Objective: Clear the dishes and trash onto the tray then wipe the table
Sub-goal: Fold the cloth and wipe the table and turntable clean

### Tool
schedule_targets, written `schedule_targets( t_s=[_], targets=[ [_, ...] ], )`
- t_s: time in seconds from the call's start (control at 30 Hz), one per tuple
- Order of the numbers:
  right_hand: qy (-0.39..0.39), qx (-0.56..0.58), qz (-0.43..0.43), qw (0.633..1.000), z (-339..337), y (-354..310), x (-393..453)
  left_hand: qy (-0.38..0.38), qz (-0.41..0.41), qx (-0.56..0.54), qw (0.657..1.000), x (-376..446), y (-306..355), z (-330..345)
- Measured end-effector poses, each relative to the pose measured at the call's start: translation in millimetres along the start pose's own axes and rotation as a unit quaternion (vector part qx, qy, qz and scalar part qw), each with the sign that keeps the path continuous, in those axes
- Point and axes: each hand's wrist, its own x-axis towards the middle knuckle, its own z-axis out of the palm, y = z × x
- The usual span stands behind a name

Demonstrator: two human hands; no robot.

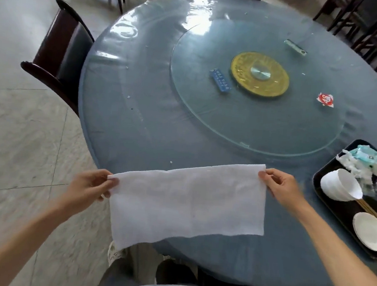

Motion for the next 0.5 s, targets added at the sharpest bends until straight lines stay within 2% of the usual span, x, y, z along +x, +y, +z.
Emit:
schedule_targets(
  t_s=[0.17,0.23,0.3,0.33,0.37,0.43,0.5],
  targets=[
    [-0.033,-0.098,0.056,0.993,53.8,26.3,78.8,0.068,-0.108,0.012,0.992,35.9,-43.9,49.3],
    [-0.023,-0.114,0.088,0.989,80.2,33.5,98.6,0.140,-0.154,0.047,0.977,49.7,-49.8,67.1],
    [0.001,-0.175,0.073,0.982,106.4,36.5,101.2,0.213,-0.180,0.135,0.951,53.3,-49.0,89.7],
    [0.009,-0.214,0.044,0.976,119.7,37.8,94.8,0.229,-0.153,0.168,0.947,48.6,-45.4,105.0],
    [0.011,-0.258,-0.005,0.966,132.8,41.5,84.8,0.229,-0.089,0.199,0.949,41.4,-42.8,123.1],
    [0.009,-0.355,-0.148,0.923,156.6,51.9,59.0,0.187,0.053,0.278,0.941,26.3,-37.1,166.3],
    [-0.024,-0.385,-0.240,0.891,174.1,62.6,37.2,0.122,0.105,0.323,0.933,17.6,-35.3,207.7]
  ],
)
